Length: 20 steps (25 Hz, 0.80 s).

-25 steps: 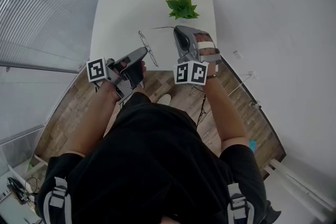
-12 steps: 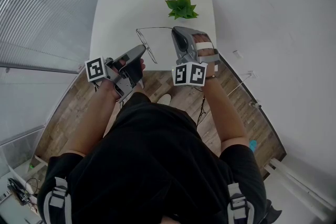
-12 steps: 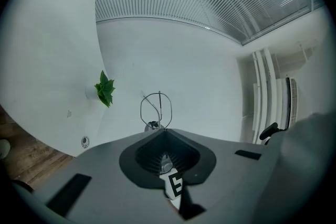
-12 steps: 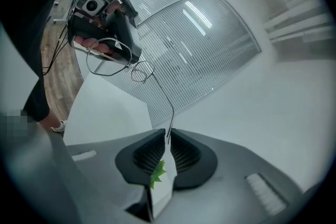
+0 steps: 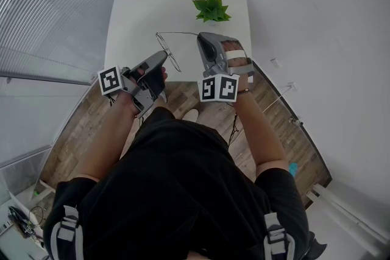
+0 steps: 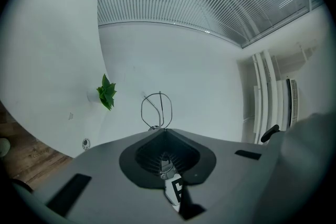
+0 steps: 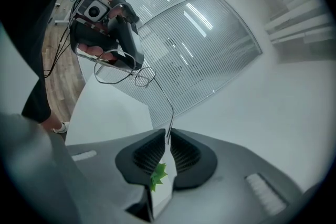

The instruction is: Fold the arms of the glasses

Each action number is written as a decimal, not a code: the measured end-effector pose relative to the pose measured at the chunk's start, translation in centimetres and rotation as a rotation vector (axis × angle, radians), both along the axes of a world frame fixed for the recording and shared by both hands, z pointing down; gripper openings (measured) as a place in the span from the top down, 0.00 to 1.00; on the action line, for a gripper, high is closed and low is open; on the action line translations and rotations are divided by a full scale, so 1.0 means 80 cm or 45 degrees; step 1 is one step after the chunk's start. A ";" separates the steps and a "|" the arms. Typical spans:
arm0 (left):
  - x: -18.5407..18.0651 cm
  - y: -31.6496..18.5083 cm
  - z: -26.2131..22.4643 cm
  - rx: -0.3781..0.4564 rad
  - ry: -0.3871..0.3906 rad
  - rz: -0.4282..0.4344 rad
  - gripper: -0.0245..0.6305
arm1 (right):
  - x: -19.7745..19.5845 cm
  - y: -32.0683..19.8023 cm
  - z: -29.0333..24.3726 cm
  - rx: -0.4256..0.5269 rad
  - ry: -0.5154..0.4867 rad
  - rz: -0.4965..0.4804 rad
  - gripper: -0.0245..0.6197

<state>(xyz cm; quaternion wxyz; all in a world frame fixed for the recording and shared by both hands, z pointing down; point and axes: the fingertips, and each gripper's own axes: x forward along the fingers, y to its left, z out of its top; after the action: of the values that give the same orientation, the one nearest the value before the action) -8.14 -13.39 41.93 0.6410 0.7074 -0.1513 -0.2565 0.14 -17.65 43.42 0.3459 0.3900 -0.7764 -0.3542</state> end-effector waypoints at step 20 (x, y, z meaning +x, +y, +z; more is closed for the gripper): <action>-0.017 -0.009 0.005 -0.001 -0.014 -0.066 0.94 | -0.022 0.018 -0.002 -0.005 -0.017 -0.042 0.90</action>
<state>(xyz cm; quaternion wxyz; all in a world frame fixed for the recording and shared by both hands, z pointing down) -9.53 -14.08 42.33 0.6337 0.7043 -0.1733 -0.2691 -1.61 -16.18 43.30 0.3355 0.3788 -0.7858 -0.3557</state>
